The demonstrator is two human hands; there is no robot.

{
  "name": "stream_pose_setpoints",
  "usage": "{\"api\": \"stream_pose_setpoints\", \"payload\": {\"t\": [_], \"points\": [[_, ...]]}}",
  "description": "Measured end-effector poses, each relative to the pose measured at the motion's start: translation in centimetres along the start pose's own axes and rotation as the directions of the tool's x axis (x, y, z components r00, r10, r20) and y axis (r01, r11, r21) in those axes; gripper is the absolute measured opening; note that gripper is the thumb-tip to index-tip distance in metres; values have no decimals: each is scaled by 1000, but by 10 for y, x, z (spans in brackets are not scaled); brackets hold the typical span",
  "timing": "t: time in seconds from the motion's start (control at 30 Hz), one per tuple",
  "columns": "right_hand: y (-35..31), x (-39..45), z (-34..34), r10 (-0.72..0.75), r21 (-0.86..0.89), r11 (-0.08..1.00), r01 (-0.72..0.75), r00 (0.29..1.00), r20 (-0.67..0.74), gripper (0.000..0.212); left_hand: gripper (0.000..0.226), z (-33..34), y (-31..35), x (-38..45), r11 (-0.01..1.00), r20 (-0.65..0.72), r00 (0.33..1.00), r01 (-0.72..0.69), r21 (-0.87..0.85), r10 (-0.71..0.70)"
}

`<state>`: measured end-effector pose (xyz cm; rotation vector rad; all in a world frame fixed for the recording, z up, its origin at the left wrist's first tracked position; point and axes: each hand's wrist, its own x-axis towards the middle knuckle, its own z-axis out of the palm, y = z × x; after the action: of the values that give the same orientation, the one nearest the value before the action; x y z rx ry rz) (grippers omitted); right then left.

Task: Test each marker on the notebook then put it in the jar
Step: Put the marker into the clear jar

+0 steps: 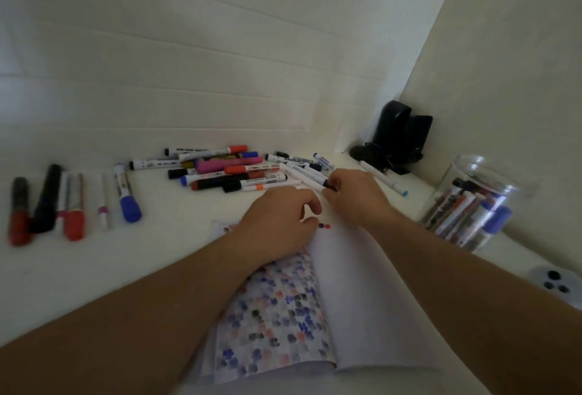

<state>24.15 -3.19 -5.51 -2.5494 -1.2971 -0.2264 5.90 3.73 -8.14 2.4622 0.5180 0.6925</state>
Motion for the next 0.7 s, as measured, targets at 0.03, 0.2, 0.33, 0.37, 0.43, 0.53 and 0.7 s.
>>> {"api": "stream_pose_setpoints", "payload": {"t": [0.03, 0.2, 0.33, 0.37, 0.43, 0.53, 0.7], "points": [[1, 6, 4, 25, 1, 1000, -25, 1000, 14, 14, 15, 0, 0, 0, 1000, -5, 1000, -2, 15, 2], [1, 19, 4, 30, 73, 997, -36, 997, 76, 16, 16, 0, 2, 0, 998, -11, 1000, -18, 68, 19], [8, -3, -31, 17, 157, 987, -42, 987, 158, 20, 18, -3, 4, 0, 993, -18, 999, -34, 109, 36], [11, -12, -40, 17, 196, 980, -48, 988, 155, 17, 22, -3, 4, 0, 994, -19, 999, -30, 105, 32], [13, -32, -50, 12, 486, 868, -101, 983, 184, 12, 36, -4, 4, 1, 996, -26, 999, -24, 85, 27], [6, -63, -51, -117, 880, 373, -293, 926, 358, 24, 59, -6, 8, -1, 998, -10, 998, -68, -10, 68], [-5, -85, -27, -168, 954, 200, -225, 951, 260, 20, 40, -6, 17, -7, 973, 65, 972, -221, -63, 225]]}}
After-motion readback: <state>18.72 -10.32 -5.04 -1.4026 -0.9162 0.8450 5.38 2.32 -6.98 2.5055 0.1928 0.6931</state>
